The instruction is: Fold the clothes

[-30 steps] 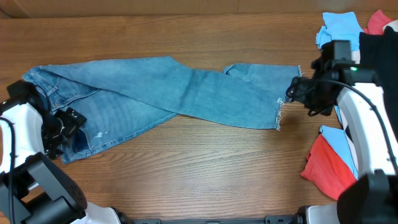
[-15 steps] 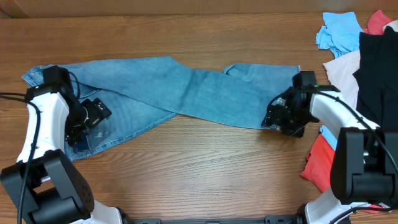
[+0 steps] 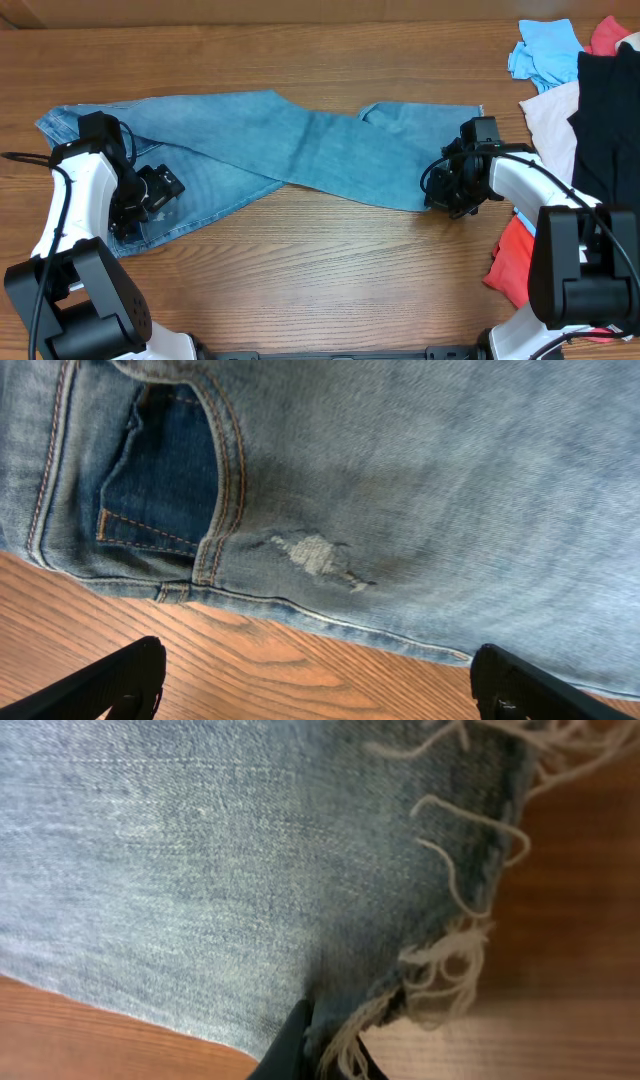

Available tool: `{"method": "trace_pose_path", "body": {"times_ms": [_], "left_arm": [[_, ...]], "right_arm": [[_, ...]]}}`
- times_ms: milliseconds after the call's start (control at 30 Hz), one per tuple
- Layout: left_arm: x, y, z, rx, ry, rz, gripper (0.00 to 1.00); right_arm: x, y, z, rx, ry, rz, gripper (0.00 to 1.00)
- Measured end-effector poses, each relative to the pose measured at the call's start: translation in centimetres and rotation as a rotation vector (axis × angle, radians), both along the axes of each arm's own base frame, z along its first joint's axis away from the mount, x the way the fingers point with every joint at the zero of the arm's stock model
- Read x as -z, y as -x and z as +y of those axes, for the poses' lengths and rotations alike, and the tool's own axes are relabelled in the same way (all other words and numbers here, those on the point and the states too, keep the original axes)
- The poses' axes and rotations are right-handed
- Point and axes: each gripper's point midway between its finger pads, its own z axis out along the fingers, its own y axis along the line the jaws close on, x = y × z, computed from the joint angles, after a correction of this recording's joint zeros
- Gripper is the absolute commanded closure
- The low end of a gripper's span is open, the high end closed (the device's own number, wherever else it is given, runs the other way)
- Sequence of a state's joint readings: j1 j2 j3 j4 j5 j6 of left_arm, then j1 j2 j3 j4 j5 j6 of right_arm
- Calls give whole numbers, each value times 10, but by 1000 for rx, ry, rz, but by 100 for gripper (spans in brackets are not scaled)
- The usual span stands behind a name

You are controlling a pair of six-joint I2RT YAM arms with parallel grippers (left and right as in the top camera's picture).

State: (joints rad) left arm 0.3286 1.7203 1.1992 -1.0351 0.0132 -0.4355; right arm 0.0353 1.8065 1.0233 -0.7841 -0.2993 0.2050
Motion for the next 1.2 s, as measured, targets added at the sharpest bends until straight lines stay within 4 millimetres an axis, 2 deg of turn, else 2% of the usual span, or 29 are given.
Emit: {"method": "trace_pose_path", "body": {"times_ms": [67,167,233,333,367,400,433,467,500,533,567,633,700,800,867,900,967,1067,1200], "left_arm": [[1,0,0,0,-3,-2,0],[2,-2,1,0,-6,-9,0],[2,-4,2,0,-9,-17,0],[2,-6,3,0,-13,-28,0],[2,-6,3,0,-13,-28,0],[2,-7,3,0,-14,-31,0],[2,-7,3,0,-15,-32,0],[2,-8,3,0,-15,-34,0],[2,-8,3,0,-16,-35,0],[2,-8,3,0,-16,-36,0],[3,-9,3,0,-15,-37,0],[3,-9,4,0,-18,-38,0],[3,-9,4,0,-19,-37,0],[3,-8,4,0,-20,-35,0],[3,-8,4,0,-19,-34,0],[3,-7,4,0,-19,-32,0],[3,-7,4,0,-19,-32,0],[3,-7,4,0,-18,-30,0],[3,-5,3,0,-15,-22,0]], "right_arm": [[-10,0,0,4,2,6,96],[-47,-20,0,5,0,-90,96],[-88,-44,2,3,-6,-220,96],[-173,-88,4,6,-16,-500,96],[-199,-102,3,20,-12,-592,94],[-217,-112,1,35,-6,-657,86],[-233,-123,-2,55,3,-719,82],[-252,-137,-7,79,20,-802,85],[-267,-151,-17,133,48,-876,85],[-270,-156,-20,145,57,-896,80],[-275,-172,-34,212,84,-948,62],[-272,-195,-53,292,107,-990,58],[-251,-214,-74,368,121,-976,58],[-194,-225,-99,436,137,-855,58],[-152,-213,-111,460,154,-714,53],[-133,-200,-116,473,166,-628,50],[-114,-179,-122,482,182,-519,48],[-100,-157,-128,480,200,-419,43],[-84,-142,-130,443,219,-367,37]]}}
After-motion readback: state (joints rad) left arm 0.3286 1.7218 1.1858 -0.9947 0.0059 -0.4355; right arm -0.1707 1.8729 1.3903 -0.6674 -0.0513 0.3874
